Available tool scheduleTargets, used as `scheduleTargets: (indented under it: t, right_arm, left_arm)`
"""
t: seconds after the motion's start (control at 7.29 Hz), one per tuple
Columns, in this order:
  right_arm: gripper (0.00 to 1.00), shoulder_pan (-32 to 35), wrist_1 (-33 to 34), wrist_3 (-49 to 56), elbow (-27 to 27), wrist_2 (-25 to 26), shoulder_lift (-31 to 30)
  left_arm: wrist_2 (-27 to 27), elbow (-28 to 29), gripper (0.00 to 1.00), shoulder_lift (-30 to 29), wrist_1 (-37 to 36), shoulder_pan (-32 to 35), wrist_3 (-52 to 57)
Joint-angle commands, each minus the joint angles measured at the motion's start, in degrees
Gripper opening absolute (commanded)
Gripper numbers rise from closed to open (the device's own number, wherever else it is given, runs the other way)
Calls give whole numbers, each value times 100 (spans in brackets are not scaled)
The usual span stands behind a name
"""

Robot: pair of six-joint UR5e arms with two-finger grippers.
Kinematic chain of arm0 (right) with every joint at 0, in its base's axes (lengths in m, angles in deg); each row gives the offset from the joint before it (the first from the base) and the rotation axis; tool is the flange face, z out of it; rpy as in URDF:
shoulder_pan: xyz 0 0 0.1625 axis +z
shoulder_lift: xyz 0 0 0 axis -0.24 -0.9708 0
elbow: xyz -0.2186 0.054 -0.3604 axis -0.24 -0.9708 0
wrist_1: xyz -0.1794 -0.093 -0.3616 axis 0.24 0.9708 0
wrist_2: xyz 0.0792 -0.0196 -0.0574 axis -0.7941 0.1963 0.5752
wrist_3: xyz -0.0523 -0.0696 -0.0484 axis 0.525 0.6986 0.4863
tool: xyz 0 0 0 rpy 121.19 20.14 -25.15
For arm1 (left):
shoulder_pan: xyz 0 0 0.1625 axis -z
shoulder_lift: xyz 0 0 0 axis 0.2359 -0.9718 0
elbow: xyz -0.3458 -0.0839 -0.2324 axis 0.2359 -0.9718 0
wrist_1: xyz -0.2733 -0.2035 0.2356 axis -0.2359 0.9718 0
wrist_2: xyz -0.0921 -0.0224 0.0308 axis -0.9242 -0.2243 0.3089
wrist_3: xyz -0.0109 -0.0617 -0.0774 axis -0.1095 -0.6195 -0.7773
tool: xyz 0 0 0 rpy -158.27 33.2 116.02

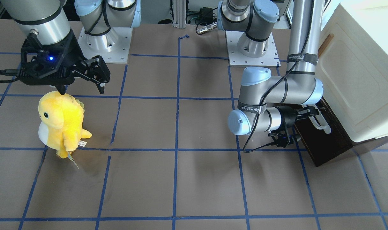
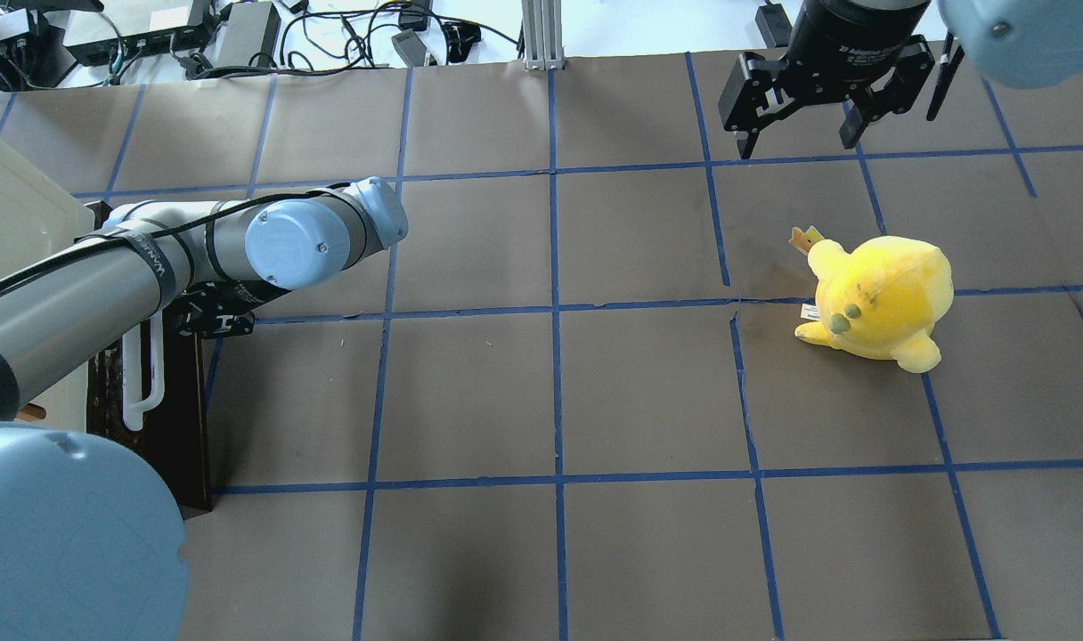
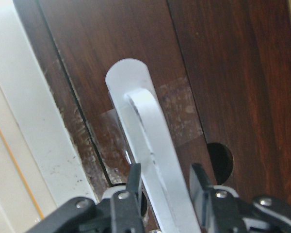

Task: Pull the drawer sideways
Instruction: 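Close the left gripper on the white handle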

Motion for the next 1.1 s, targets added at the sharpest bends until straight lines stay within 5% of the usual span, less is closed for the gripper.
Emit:
scheduleTargets:
  t: [0.0,0.96]
  right_arm:
    - [100,0,0,0,0,0,0]
    - [100,0,0,0,0,0,0]
  left_arm:
    - [-4,4,45,-6,-7,0,0]
    - [-22,4,38,-15,-16,0,0]
